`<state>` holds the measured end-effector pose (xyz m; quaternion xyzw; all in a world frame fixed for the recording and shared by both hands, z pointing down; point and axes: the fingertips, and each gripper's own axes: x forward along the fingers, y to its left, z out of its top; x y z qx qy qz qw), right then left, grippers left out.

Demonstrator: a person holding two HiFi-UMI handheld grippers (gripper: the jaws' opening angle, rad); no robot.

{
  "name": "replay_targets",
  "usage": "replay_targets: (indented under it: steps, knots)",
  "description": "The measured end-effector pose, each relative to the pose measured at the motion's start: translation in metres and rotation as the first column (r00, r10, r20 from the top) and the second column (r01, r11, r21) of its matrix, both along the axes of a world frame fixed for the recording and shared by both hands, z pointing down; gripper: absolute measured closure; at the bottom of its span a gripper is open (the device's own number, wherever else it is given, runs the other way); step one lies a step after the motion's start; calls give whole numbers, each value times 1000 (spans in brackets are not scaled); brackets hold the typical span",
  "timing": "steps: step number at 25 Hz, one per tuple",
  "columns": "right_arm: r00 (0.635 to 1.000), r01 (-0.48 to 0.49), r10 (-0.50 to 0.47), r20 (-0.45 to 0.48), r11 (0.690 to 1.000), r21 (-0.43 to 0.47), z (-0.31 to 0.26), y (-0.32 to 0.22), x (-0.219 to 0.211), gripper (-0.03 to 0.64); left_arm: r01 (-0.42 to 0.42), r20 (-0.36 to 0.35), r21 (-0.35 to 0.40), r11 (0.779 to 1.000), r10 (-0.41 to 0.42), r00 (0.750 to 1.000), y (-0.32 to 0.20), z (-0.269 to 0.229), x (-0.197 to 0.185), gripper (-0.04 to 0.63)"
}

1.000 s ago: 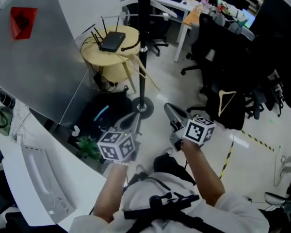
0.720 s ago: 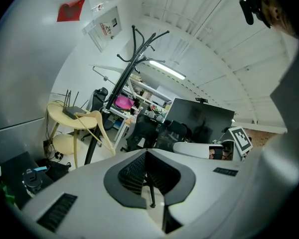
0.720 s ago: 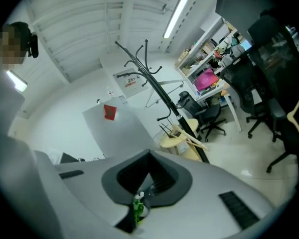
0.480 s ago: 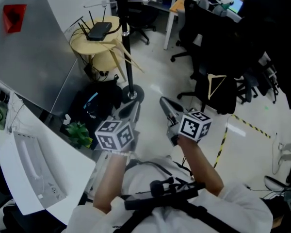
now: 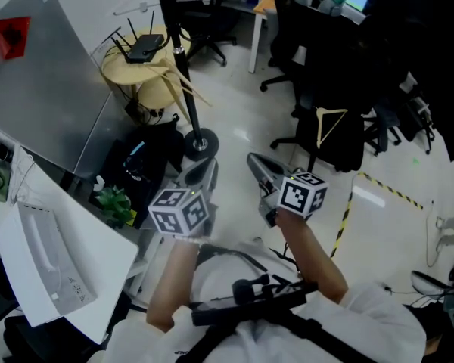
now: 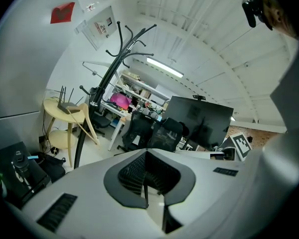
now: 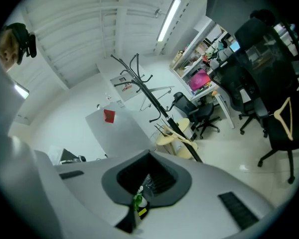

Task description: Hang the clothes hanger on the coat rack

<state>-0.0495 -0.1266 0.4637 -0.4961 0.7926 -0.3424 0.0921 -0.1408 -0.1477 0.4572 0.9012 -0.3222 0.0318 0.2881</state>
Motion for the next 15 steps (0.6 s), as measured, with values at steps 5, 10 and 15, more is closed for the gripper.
replay_targets:
  steps: [5, 10, 15]
  knots:
    - [1000, 1, 0, 22, 1000, -18, 3, 1, 6, 611, 11, 4, -11, 1000, -11, 1000, 2, 2, 5, 606]
    - [1000, 1, -1, 23, 1000, -10, 0, 0, 9, 611, 10, 12, -8, 1000, -10, 1000, 2, 2, 8, 606]
    - [1000, -3, 3, 19, 1000, -4, -3, 1, 9, 611, 5, 10, -4, 1000, -5, 1000, 2, 0, 10, 606]
